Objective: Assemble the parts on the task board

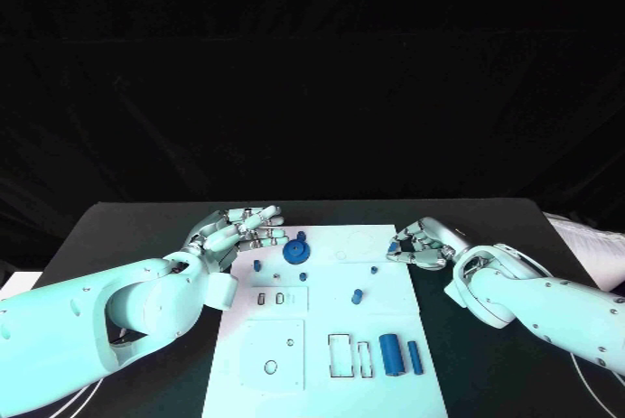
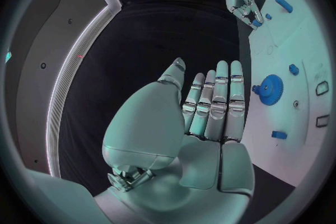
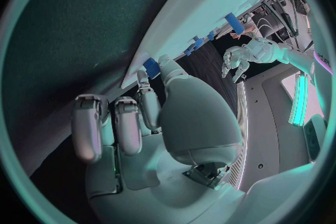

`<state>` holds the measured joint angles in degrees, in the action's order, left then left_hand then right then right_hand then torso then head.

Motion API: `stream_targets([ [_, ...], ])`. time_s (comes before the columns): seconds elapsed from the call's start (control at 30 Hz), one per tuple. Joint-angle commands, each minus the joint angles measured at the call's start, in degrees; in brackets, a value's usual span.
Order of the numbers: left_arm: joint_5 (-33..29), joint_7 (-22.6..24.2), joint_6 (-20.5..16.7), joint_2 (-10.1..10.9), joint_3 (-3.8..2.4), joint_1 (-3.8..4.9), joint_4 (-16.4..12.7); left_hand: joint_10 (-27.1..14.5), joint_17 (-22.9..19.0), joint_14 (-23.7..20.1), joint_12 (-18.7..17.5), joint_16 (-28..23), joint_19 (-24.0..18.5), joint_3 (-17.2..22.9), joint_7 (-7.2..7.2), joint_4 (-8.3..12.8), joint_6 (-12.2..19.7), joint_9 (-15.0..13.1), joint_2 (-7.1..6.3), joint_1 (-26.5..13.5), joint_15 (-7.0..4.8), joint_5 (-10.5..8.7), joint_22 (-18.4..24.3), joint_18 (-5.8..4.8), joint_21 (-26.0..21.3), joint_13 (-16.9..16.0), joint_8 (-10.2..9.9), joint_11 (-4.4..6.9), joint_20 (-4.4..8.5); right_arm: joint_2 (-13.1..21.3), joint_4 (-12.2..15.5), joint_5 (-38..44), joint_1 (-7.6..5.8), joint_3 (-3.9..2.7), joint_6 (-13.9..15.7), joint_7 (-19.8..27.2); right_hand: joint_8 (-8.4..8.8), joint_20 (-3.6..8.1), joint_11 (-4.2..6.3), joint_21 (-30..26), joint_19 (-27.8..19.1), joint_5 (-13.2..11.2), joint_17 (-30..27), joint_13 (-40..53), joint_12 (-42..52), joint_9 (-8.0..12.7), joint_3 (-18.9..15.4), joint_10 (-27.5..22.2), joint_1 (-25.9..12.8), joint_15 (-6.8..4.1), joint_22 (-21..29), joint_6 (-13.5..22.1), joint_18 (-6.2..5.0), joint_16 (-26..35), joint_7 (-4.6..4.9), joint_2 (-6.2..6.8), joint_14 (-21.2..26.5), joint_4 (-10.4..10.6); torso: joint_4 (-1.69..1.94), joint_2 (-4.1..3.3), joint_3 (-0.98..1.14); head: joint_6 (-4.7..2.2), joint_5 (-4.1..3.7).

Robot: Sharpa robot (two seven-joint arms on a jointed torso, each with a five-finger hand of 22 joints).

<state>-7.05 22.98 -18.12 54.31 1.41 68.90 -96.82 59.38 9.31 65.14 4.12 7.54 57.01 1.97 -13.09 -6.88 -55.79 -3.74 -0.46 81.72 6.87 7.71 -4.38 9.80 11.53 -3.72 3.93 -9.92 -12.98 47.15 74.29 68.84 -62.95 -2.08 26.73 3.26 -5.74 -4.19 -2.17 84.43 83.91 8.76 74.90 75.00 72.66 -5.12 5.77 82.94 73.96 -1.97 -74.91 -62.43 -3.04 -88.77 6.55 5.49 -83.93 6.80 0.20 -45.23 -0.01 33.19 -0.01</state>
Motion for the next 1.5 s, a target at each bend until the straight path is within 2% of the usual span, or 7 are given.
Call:
stream_targets([
  [0.03,-0.06,0.18,1.24,0.0,-0.03,0.02,-0.16,-0.04,0.07,0.05,-0.25,-0.19,0.04,0.04,-0.11,0.41,0.12,0.01,0.03,0.38,0.16,-0.28,0.06,0.69,-0.36,-0.06,-0.2,-0.14,-0.28,-0.19,0.09,1.26,0.06,0.0,0.13,-0.59,-0.27,0.4,0.5,0.31,1.34,-0.33,13.35,3.62,0.26,-0.06,-0.07,-0.1,0.07,-0.35,-3.83,-0.32,0.63,-0.23,-0.09,-0.36,-5.68,-0.39,0.02,0.01,-0.01,0.1,0.05],
  [0.4,-0.06,0.11,1.24,0.08,-0.03,0.02,-0.2,-0.04,0.07,0.05,-0.25,-0.19,0.04,0.04,-0.11,0.41,0.12,0.01,0.03,0.38,0.16,-0.28,0.06,0.69,-0.36,-0.06,-0.2,-0.14,-0.28,-0.42,0.14,1.56,0.11,0.0,0.05,-0.75,-0.3,0.6,0.64,0.36,1.4,0.43,13.43,3.62,0.23,-0.02,0.25,-0.09,1.03,-0.51,-3.95,-0.44,0.66,-0.27,-0.19,-0.97,-5.7,-1.01,-0.03,-0.01,0.03,0.12,0.07],
  [0.8,-0.06,0.03,1.27,0.11,-0.03,0.03,-0.18,-0.04,0.07,0.05,-0.25,-0.19,0.04,0.04,-0.11,0.41,0.12,0.01,0.03,0.38,0.16,-0.28,0.06,0.69,-0.36,-0.06,-0.2,-0.14,-0.28,-0.35,0.39,1.86,0.17,-0.02,0.82,-0.88,-0.78,1.06,1.21,0.46,1.52,0.05,13.67,3.61,0.05,-0.06,5.42,-0.17,5.7,-1.01,-4.22,-1.74,0.72,-0.4,-0.74,-4.81,-5.75,-4.05,0.01,-0.01,0.05,0.14,0.06],
  [1.03,-0.06,0.02,1.27,0.1,-0.03,0.03,-0.09,-0.06,0.11,0.06,-0.27,-0.3,0.06,0.0,-0.11,0.6,0.15,0.02,0.08,0.46,0.16,-0.28,0.1,0.69,-0.43,-0.06,-0.21,-0.14,-0.28,-0.23,0.91,1.43,0.21,-0.1,1.61,0.11,-1.11,1.3,1.4,0.65,1.7,-2.9,14.19,3.51,-0.19,-0.19,9.64,-0.16,6.81,-1.2,-4.67,-2.49,0.81,-0.7,-0.93,-6.5,-5.87,-6.12,0.02,0.0,0.06,0.22,0.09],
  [1.3,-0.06,0.03,1.28,0.01,-0.03,0.03,0.11,-0.06,0.11,0.06,-0.27,-0.3,0.06,0.0,-0.11,0.6,0.15,0.02,0.08,0.46,0.16,-0.28,0.1,0.69,-0.43,-0.06,-0.21,-0.14,-0.28,0.37,3.78,0.63,-0.01,-0.57,1.3,0.79,-1.17,1.26,1.35,0.66,1.7,-4.48,14.33,3.34,-0.48,-0.26,11.17,-0.18,5.6,-1.14,-4.72,-2.64,0.82,-0.78,-0.92,-6.23,-5.9,-6.84,0.04,0.1,-0.05,0.22,0.07],
  [1.43,-0.06,0.03,1.24,-0.07,-0.03,0.03,0.36,-0.06,0.11,0.06,-0.27,-0.3,0.06,0.0,-0.11,0.6,0.15,0.02,0.08,0.46,0.16,-0.28,0.1,0.69,-0.43,-0.06,-0.21,-0.14,-0.28,0.97,6.57,0.42,-0.92,-0.79,-0.17,-0.18,-1.19,1.24,1.35,0.65,1.69,-4.68,14.29,3.34,-0.5,-0.28,11.16,-0.16,4.56,-1.13,-4.71,-2.75,0.82,-0.75,-0.95,-5.7,-5.89,-6.75,0.09,0.13,-0.06,0.21,0.12],
  [1.5,-0.06,0.04,1.25,-0.13,-0.03,0.03,0.61,-0.06,0.11,0.06,-0.27,-0.3,0.06,0.0,-0.11,0.6,0.15,0.02,0.08,0.46,0.16,-0.28,0.1,0.69,-0.43,-0.06,-0.21,-0.14,-0.28,1.19,8.33,0.09,-1.59,-0.85,-1.15,-1.04,-1.16,1.23,1.37,0.58,1.63,-4.42,14.26,3.18,-0.77,-0.27,11.02,-0.24,3.61,-1.13,-4.6,-2.77,0.79,-0.73,-0.98,-5.31,-5.88,-6.51,0.14,0.28,-0.18,0.37,0.16],
])
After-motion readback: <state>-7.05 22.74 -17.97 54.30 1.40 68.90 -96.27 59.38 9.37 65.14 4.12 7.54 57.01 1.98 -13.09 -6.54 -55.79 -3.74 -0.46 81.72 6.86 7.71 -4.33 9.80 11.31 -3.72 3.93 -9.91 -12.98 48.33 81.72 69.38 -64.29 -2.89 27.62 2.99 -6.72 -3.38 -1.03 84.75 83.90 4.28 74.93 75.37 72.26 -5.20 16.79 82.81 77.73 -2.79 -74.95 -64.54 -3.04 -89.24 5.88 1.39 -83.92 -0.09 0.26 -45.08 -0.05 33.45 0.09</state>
